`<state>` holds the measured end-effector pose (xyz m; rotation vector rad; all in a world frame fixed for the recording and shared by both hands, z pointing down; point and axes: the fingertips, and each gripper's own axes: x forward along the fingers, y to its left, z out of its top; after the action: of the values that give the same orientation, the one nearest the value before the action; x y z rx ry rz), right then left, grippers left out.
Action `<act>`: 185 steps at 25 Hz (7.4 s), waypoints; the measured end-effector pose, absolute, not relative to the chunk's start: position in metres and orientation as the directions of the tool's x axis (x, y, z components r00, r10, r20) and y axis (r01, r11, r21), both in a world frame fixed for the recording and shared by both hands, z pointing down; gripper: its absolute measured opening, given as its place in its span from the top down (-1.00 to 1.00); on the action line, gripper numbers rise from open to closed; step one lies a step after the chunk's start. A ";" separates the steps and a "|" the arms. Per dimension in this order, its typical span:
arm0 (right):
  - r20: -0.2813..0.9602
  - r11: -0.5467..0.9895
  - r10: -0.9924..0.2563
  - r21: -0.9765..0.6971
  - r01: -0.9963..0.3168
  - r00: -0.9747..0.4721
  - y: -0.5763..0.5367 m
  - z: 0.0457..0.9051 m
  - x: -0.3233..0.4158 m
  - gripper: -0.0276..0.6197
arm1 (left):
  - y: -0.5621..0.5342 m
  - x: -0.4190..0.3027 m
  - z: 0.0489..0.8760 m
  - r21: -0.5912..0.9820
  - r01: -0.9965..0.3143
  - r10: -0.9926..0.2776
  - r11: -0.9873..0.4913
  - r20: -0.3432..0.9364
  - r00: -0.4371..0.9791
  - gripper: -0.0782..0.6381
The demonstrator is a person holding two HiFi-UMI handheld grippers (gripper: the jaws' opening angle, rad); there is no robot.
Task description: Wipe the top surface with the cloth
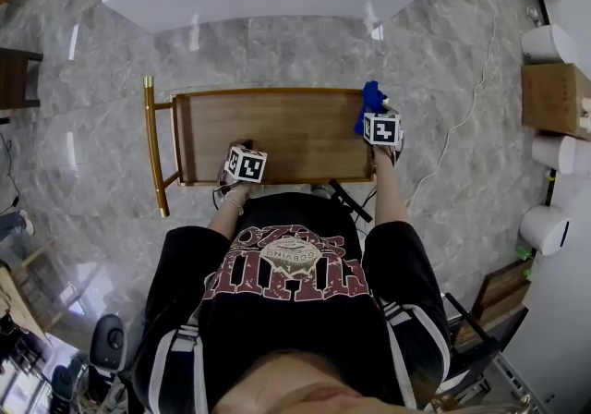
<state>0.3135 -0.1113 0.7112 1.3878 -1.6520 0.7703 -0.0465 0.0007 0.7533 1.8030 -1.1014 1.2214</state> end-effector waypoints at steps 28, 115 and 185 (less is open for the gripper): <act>0.915 0.192 -0.400 0.145 -0.971 0.058 -0.020 0.718 0.319 0.64 | 0.011 -0.046 0.747 0.091 -0.903 -0.296 -0.419 0.927 0.231 0.65; 0.896 0.438 -0.350 -0.101 -0.893 -0.273 -0.024 0.739 0.080 0.64 | 0.045 -0.063 0.745 0.190 -0.902 -0.314 -0.389 0.893 0.323 0.65; 0.850 0.857 -0.137 -0.155 -0.491 -0.508 -0.010 0.740 -0.142 0.64 | 0.081 -0.187 0.731 0.176 -0.984 -0.487 0.041 0.863 0.134 0.65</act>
<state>-0.1424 -0.0103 0.7399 0.4563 -2.0843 0.4730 -0.1867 0.0814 0.7308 1.5698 -1.4730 0.7436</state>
